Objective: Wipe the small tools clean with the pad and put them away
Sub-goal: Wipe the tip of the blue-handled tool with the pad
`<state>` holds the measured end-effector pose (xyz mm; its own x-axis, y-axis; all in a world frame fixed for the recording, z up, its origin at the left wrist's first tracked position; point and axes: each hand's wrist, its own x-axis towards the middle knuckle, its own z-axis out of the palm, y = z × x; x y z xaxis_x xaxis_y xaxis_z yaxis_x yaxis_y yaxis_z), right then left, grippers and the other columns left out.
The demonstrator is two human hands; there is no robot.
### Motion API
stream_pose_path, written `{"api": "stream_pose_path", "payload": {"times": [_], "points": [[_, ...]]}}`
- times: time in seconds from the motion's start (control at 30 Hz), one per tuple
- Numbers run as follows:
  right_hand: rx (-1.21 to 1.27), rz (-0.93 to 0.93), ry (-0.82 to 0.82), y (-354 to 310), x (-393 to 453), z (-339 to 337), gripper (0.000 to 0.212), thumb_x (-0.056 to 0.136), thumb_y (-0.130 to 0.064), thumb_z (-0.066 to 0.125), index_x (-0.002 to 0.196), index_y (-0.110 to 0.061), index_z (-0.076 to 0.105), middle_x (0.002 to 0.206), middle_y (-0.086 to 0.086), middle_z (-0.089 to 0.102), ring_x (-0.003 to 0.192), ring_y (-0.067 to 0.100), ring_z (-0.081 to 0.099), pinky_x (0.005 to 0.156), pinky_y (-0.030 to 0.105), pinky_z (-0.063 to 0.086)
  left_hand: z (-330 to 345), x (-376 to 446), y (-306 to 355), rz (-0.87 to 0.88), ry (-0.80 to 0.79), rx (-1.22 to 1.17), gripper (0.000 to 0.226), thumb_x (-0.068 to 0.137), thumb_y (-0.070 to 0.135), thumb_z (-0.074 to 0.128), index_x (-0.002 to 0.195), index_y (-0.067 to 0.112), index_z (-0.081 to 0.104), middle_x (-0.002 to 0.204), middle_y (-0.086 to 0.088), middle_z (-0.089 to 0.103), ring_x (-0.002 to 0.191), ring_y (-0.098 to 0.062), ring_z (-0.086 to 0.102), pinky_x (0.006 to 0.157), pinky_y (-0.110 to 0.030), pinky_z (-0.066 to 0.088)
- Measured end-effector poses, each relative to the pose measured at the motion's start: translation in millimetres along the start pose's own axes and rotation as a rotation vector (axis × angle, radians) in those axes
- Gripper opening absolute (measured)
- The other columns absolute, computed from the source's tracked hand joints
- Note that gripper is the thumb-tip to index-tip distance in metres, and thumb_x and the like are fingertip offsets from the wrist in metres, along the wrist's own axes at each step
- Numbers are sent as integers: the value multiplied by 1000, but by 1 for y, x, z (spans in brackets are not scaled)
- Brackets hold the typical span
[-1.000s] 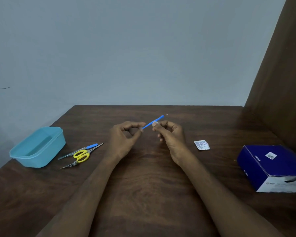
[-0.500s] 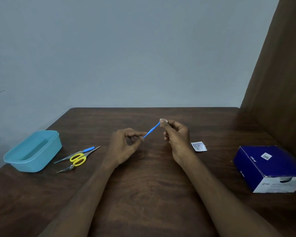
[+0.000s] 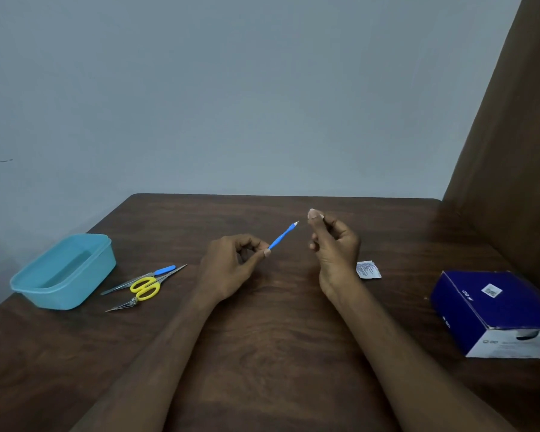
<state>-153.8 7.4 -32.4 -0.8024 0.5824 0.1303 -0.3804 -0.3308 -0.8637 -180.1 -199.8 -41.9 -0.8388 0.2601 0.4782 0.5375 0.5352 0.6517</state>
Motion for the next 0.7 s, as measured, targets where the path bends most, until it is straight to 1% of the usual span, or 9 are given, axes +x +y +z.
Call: {"api": "stream_pose_path", "payload": {"times": [0.07, 0.17, 0.2, 0.27, 0.4, 0.5, 0.6, 0.67, 0.7], "points": [[-14, -17, 8, 2, 1, -1, 13, 94, -22, 82, 99, -10, 81, 77, 2, 66, 56, 6, 46, 60, 29, 42, 0, 1, 0, -9, 18, -24, 14, 87, 57, 75, 94, 45, 78, 74, 14, 72, 66, -7, 64, 68, -43, 59], [-126, 1, -53, 8, -3, 0, 15, 99, -23, 75, 103, -11, 83, 87, -2, 79, 62, 6, 52, 59, 24, 46, 0, 0, 2, 34, 21, -32, 8, 90, 49, 79, 92, 41, 80, 78, 13, 74, 69, -12, 67, 70, -43, 58], [-138, 19, -91, 9, -5, 2, 14, 101, -22, 72, 102, -13, 83, 86, -4, 78, 65, 6, 54, 58, 23, 47, -1, 0, 3, 43, 14, -23, 5, 91, 47, 80, 92, 41, 80, 79, 15, 74, 71, -11, 68, 70, -43, 59], [-136, 37, -143, 11, -9, 7, 13, 103, -19, 69, 100, -15, 82, 83, -4, 76, 69, 7, 58, 56, 22, 48, -2, -1, 2, 39, -8, 15, 9, 90, 52, 76, 94, 44, 79, 77, 17, 73, 70, -9, 68, 68, -43, 59], [-98, 41, -130, 9, -8, 5, 14, 103, -21, 69, 104, -15, 82, 94, -5, 80, 73, 7, 57, 56, 22, 47, -2, -2, 0, 5, 4, 102, 12, 90, 60, 70, 95, 50, 74, 67, 10, 66, 64, -9, 62, 60, -41, 57], [-107, 30, -98, 4, -6, 0, 17, 103, -28, 69, 105, -18, 82, 104, -11, 82, 80, 4, 57, 63, 23, 45, -2, -3, 2, -31, 33, 135, 6, 91, 53, 74, 94, 48, 75, 66, 14, 65, 64, -6, 62, 57, -31, 49], [-102, -41, -12, 4, -6, -2, 13, 103, -26, 70, 98, -22, 81, 92, -21, 80, 76, -7, 64, 79, 25, 49, -4, -4, 7, -68, 87, 121, 4, 92, 48, 77, 91, 44, 77, 65, 23, 64, 61, 0, 60, 55, -26, 42], [-172, -120, -41, 5, -11, -2, 14, 102, -29, 71, 100, -22, 83, 94, -17, 81, 80, -6, 67, 88, 30, 52, -6, -5, 9, -102, 128, 100, 4, 91, 46, 79, 90, 42, 78, 64, 29, 64, 61, 6, 59, 56, -25, 42], [-238, -165, -91, 5, -15, -2, 16, 100, -33, 72, 101, -23, 83, 95, -12, 82, 81, -3, 69, 87, 32, 54, -8, -7, 11, -116, 142, 104, 5, 90, 47, 80, 91, 43, 78, 67, 32, 65, 64, 8, 61, 56, -25, 45]]}}
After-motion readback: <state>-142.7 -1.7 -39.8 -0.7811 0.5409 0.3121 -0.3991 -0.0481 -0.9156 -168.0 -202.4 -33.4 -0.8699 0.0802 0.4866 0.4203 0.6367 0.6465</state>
